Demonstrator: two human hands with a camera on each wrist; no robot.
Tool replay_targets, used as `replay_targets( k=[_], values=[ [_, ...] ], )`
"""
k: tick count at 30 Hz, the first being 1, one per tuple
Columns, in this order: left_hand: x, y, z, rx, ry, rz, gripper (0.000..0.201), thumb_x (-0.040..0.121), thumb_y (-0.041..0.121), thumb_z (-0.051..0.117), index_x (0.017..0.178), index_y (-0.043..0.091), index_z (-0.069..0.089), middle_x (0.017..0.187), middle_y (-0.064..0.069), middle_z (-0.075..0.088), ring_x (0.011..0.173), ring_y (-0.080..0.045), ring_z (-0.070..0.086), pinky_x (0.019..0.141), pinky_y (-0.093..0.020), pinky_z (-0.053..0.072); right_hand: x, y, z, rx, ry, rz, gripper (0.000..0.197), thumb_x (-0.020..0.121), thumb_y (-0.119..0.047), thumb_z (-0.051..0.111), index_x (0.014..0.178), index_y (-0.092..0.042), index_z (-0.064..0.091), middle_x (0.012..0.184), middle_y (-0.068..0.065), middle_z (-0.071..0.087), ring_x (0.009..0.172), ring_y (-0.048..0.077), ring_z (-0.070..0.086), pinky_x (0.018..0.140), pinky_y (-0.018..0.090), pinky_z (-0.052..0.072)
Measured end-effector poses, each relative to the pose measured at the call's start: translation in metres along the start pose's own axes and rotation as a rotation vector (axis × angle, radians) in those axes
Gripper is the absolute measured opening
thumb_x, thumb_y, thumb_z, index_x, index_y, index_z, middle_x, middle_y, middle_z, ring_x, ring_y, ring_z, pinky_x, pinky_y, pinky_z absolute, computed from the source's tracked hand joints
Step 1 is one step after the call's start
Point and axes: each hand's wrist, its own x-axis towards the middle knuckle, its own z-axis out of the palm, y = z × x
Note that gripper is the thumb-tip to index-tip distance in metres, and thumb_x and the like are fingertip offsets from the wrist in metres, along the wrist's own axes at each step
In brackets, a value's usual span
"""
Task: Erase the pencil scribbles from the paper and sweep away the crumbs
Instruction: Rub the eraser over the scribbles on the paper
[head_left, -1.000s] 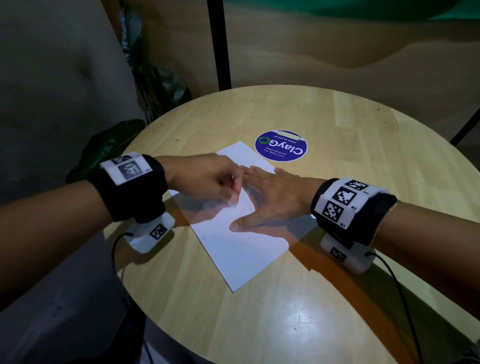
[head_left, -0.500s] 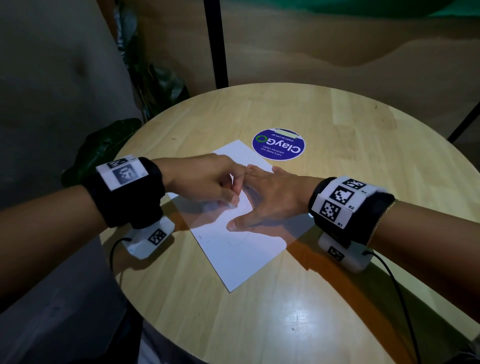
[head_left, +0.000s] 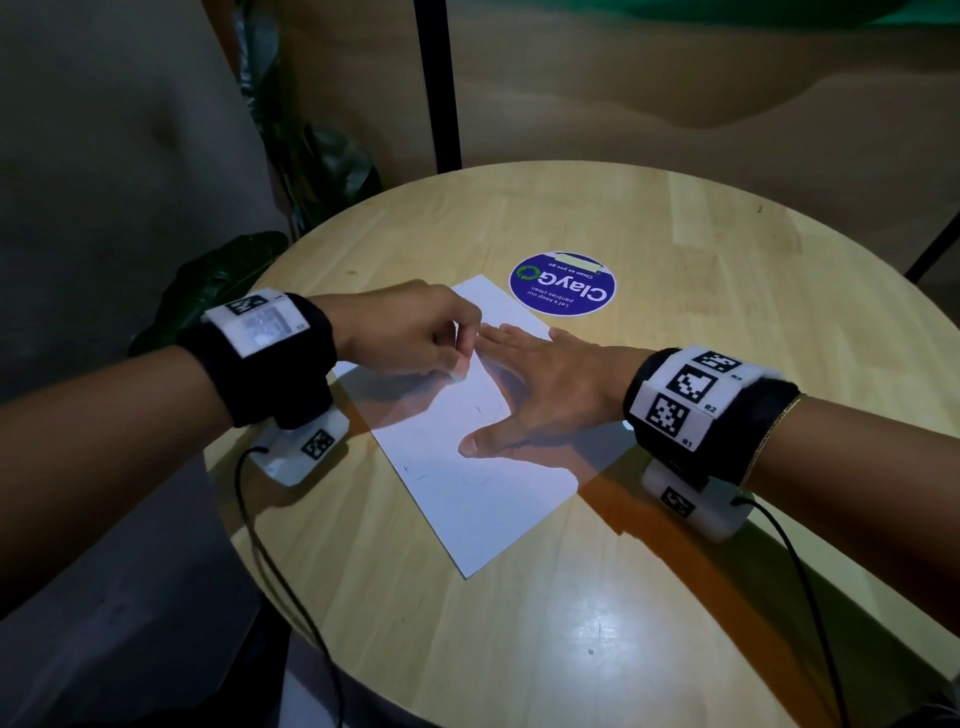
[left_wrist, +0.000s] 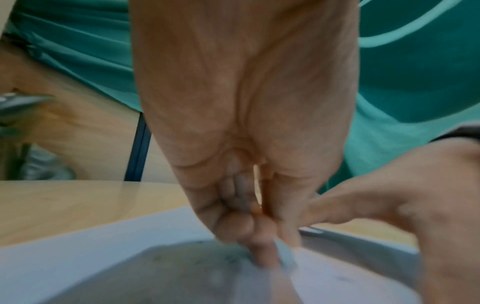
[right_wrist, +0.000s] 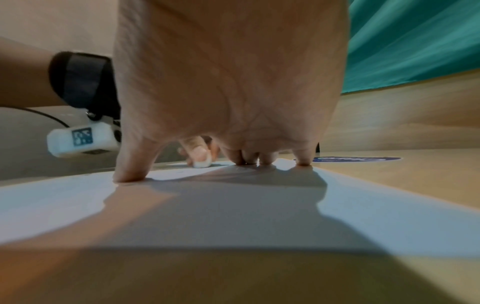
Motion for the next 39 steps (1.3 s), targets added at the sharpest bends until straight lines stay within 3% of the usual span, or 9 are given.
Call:
replay_targets(
  k=[4, 11, 14, 19, 24, 28, 32, 36, 39],
  values=[
    [-0.005, 0.015, 0.004, -0.076, -0.235, 0.044, 0.007, 0.098, 0.017, 0.077, 0.094, 0.013, 0.073, 0.088, -0.011, 0.080, 0.081, -0.028, 0.073, 0.074, -0.029, 0.056, -0.002, -0.003, -0.001, 0.059, 0.016, -0.026, 0.111, 0.081, -0.088, 0.062, 0.168, -0.048, 0.005, 0.179, -0.012, -0.011, 0.163, 0.007, -0.015, 0.131, 0.053, -0.009],
    [0.001, 0.009, 0.003, 0.052, 0.037, -0.049, 0.007, 0.098, 0.030, 0.075, 0.095, 0.025, 0.071, 0.090, 0.006, 0.079, 0.087, -0.011, 0.071, 0.082, -0.037, 0.058, -0.009, 0.012, -0.011, 0.074, 0.006, 0.068, 0.125, 0.074, -0.088, 0.070, 0.170, -0.035, 0.010, 0.178, -0.019, -0.007, 0.165, 0.013, -0.001, 0.132, 0.047, 0.013],
    [0.000, 0.018, 0.007, -0.043, -0.125, -0.005, 0.008, 0.097, 0.025, 0.078, 0.095, 0.019, 0.073, 0.090, 0.003, 0.083, 0.087, -0.016, 0.076, 0.084, -0.035, 0.060, -0.004, 0.014, -0.006, 0.015, -0.006, 0.061, 0.139, 0.067, -0.098, 0.063, 0.171, -0.036, -0.005, 0.177, -0.014, -0.016, 0.163, 0.008, -0.017, 0.133, 0.047, -0.002],
    [0.013, 0.008, -0.001, 0.089, 0.095, -0.013, 0.005, 0.096, 0.025, 0.073, 0.094, 0.021, 0.072, 0.091, 0.006, 0.079, 0.090, -0.013, 0.071, 0.088, -0.040, 0.059, -0.005, 0.011, -0.008, -0.036, -0.037, 0.067, 0.138, 0.074, -0.097, 0.057, 0.170, -0.028, -0.015, 0.176, -0.013, -0.023, 0.160, 0.005, -0.023, 0.131, 0.045, -0.012],
    [0.013, 0.020, 0.003, -0.096, -0.214, 0.049, 0.010, 0.097, 0.016, 0.078, 0.093, 0.009, 0.071, 0.086, -0.006, 0.081, 0.085, -0.028, 0.076, 0.080, -0.035, 0.060, -0.004, 0.011, -0.008, 0.029, -0.014, 0.043, 0.128, 0.072, -0.094, 0.064, 0.169, -0.044, -0.002, 0.177, -0.012, -0.019, 0.161, 0.006, -0.021, 0.131, 0.048, -0.012],
    [0.019, 0.015, 0.001, -0.015, 0.023, 0.002, 0.006, 0.095, 0.020, 0.078, 0.093, 0.017, 0.073, 0.086, 0.003, 0.082, 0.081, -0.009, 0.074, 0.082, -0.031, 0.057, -0.003, 0.012, -0.007, 0.014, -0.010, 0.044, 0.133, 0.070, -0.097, 0.061, 0.169, -0.043, -0.009, 0.178, -0.014, -0.016, 0.161, 0.005, -0.020, 0.130, 0.052, -0.014],
    [0.013, 0.024, 0.010, -0.073, -0.155, 0.035, 0.011, 0.097, 0.020, 0.078, 0.096, 0.011, 0.071, 0.089, -0.001, 0.083, 0.082, -0.014, 0.076, 0.077, -0.026, 0.056, -0.003, 0.012, -0.006, 0.017, -0.011, 0.048, 0.127, 0.071, -0.097, 0.061, 0.169, -0.044, 0.001, 0.178, -0.012, -0.018, 0.161, 0.005, -0.021, 0.130, 0.053, -0.013],
    [0.020, 0.019, 0.002, 0.037, 0.057, -0.036, 0.011, 0.095, 0.025, 0.077, 0.093, 0.015, 0.072, 0.087, 0.002, 0.082, 0.085, -0.014, 0.074, 0.087, -0.037, 0.060, -0.005, 0.011, -0.007, 0.013, -0.009, 0.054, 0.133, 0.072, -0.096, 0.061, 0.169, -0.041, -0.011, 0.178, -0.013, -0.017, 0.161, 0.005, -0.021, 0.130, 0.051, -0.015],
    [0.019, 0.028, 0.007, -0.016, -0.043, -0.014, 0.016, 0.096, 0.021, 0.077, 0.093, 0.008, 0.069, 0.084, -0.003, 0.082, 0.075, -0.012, 0.072, 0.077, -0.026, 0.059, -0.004, 0.011, -0.007, 0.020, -0.016, 0.051, 0.128, 0.072, -0.096, 0.061, 0.170, -0.042, -0.003, 0.178, -0.013, -0.015, 0.161, 0.005, -0.022, 0.130, 0.052, -0.015]
  ],
)
